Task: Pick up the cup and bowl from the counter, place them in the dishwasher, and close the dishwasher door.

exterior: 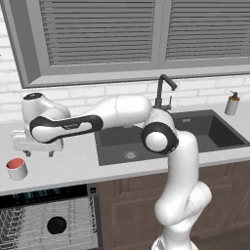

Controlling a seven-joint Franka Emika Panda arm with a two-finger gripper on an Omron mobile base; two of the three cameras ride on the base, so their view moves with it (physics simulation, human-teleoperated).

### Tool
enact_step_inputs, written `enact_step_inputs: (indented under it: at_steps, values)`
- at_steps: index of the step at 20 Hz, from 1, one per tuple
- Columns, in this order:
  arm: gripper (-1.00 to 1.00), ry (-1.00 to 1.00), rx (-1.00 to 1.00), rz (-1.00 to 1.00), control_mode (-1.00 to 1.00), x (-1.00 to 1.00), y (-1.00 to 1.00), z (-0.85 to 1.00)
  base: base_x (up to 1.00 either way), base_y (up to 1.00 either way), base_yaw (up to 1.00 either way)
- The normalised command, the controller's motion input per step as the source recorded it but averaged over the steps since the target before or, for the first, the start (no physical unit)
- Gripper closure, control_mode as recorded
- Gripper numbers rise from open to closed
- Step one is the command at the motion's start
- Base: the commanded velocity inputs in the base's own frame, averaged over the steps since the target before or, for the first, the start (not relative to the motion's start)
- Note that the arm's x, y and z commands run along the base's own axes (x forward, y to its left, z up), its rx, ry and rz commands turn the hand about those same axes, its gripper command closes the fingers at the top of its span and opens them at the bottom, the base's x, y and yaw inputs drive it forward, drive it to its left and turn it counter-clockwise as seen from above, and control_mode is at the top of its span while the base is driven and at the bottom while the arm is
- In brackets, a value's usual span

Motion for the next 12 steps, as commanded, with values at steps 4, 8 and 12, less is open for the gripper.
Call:
enact_step_inputs:
  at_steps: [4,8,12]
  values:
    - [-1.00,-0.09,-0.05,0.01,-1.00,0.17,0.68,0.00,0.00,0.00,0.00]
    - [-1.00,-0.07,-0.02,0.00,-1.00,0.20,0.58,-0.01,0.00,0.00,0.00]
    - [-1.00,-0.06,-0.05,0.00,-1.00,0.37,0.50,-0.01,0.00,0.00,0.00]
